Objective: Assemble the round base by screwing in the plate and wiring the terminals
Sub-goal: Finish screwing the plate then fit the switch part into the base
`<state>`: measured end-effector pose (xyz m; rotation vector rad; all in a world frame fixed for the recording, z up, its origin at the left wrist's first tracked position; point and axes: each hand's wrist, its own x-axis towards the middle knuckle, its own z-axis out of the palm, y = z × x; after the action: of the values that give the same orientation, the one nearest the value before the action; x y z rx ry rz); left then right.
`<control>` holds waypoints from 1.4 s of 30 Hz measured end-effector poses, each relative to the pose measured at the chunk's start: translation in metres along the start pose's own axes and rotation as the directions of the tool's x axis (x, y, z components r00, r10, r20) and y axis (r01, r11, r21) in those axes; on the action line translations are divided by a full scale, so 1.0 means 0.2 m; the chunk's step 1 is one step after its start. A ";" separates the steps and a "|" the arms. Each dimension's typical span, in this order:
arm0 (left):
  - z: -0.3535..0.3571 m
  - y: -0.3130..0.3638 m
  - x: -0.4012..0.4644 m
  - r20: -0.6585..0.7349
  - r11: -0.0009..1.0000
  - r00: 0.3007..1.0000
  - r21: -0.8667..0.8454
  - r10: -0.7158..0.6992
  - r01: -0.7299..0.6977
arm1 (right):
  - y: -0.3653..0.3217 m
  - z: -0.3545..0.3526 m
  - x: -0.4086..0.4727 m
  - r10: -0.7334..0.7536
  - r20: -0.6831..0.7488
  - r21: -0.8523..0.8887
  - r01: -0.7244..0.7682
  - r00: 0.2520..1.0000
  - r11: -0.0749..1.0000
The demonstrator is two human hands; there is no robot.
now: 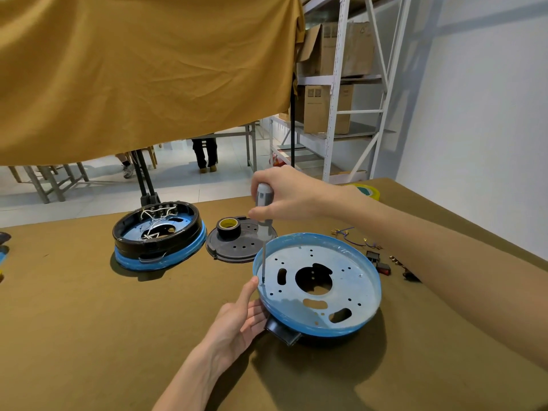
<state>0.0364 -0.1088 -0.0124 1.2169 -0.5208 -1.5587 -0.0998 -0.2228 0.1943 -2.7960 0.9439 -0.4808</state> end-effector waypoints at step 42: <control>0.02 0.00 -0.01 0.085 0.980 0.991 0.182 -0.099 0.082 | -0.04 -0.14 -0.07 0.175 0.308 -0.177 -0.124 0.935 0.976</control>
<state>0.0322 -0.1074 -0.0100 1.3232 -0.6866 -1.6807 -0.1149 -0.2090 0.2187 -2.7829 1.1459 0.0747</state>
